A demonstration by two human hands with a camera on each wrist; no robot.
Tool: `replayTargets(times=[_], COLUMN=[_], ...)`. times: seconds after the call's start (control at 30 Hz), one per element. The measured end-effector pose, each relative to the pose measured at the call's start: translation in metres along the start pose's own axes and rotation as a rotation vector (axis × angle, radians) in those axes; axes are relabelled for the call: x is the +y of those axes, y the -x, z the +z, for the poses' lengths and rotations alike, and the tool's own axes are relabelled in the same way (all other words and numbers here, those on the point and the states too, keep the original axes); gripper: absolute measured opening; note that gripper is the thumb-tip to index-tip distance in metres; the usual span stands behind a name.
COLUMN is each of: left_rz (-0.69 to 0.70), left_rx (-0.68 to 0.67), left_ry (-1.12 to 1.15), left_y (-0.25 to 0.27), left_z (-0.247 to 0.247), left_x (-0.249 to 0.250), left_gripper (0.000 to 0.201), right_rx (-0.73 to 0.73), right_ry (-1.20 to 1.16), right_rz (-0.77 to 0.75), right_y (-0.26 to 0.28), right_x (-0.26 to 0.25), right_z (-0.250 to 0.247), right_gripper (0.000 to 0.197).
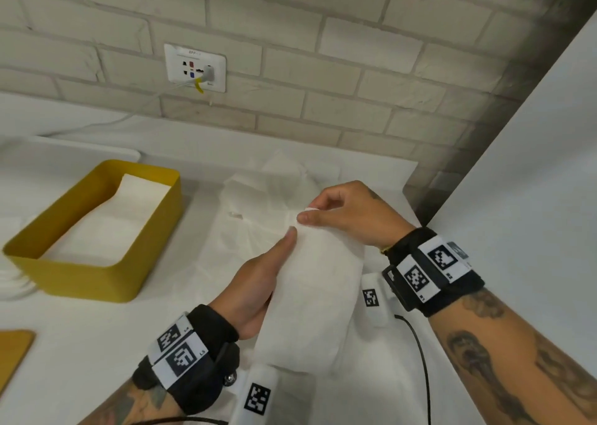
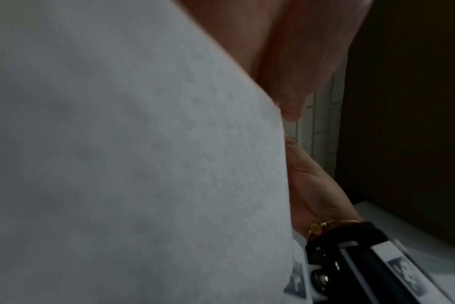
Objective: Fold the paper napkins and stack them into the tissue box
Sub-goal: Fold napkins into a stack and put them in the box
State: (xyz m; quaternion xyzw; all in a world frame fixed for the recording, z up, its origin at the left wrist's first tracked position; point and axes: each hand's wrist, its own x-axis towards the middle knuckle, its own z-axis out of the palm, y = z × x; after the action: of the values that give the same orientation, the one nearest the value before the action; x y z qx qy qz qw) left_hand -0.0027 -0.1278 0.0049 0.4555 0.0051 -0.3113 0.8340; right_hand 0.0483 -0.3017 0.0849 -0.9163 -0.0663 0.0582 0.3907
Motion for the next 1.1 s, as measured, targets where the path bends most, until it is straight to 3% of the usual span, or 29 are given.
replayTargets(times=[0.1,0.17,0.27,0.37,0.47,0.6,0.7,0.83,0.97,1.03,1.1], left_rz=[-0.002,0.017,0.025,0.007,0.011,0.037,0.042,0.076,0.106,0.110,0.107], left_rx=[-0.002,0.012,0.022,0.021,0.049,0.091,0.121,0.163,0.184,0.166,0.136], left_ry=[0.007,0.007,0.018,0.058,0.082,0.057,0.080,0.102,0.098,0.101,0.099], left_y=[-0.001,-0.001,-0.003,-0.003,-0.003,-0.004,-0.003,0.000,0.001,0.000,-0.001], left_z=[-0.003,-0.006,-0.008,-0.006,-0.003,-0.003,-0.006,-0.014,-0.016,-0.015,-0.012], left_x=[-0.002,-0.002,-0.004,-0.007,-0.009,-0.011,-0.009,-0.006,0.001,0.003,0.004], left_gripper=[0.048,0.047,0.045,0.050,0.050,0.046,0.044,0.042,0.043,0.043,0.045], right_rx=[0.249,0.351,0.235,0.259,0.437,0.588,0.659,0.557,0.262,0.174,0.178], right_ry=[-0.175,-0.404,-0.785,-0.970,-0.996,-0.835,-0.856,-0.841,-0.720,-0.756,-0.764], right_rz=[0.059,0.195,0.366,0.362,0.295,0.253,0.207,0.029,-0.172,-0.185,-0.152], right_y=[0.008,0.022,0.044,0.055,0.056,0.055,0.058,0.076,0.099,0.098,0.087], right_x=[0.014,0.027,0.046,0.054,0.053,0.052,0.052,0.042,0.022,0.012,0.008], right_z=[0.010,0.015,0.030,0.044,0.049,0.053,0.050,0.029,0.002,-0.003,-0.001], right_gripper=[0.039,0.050,0.060,0.041,0.019,0.016,0.012,0.004,0.028,0.021,0.010])
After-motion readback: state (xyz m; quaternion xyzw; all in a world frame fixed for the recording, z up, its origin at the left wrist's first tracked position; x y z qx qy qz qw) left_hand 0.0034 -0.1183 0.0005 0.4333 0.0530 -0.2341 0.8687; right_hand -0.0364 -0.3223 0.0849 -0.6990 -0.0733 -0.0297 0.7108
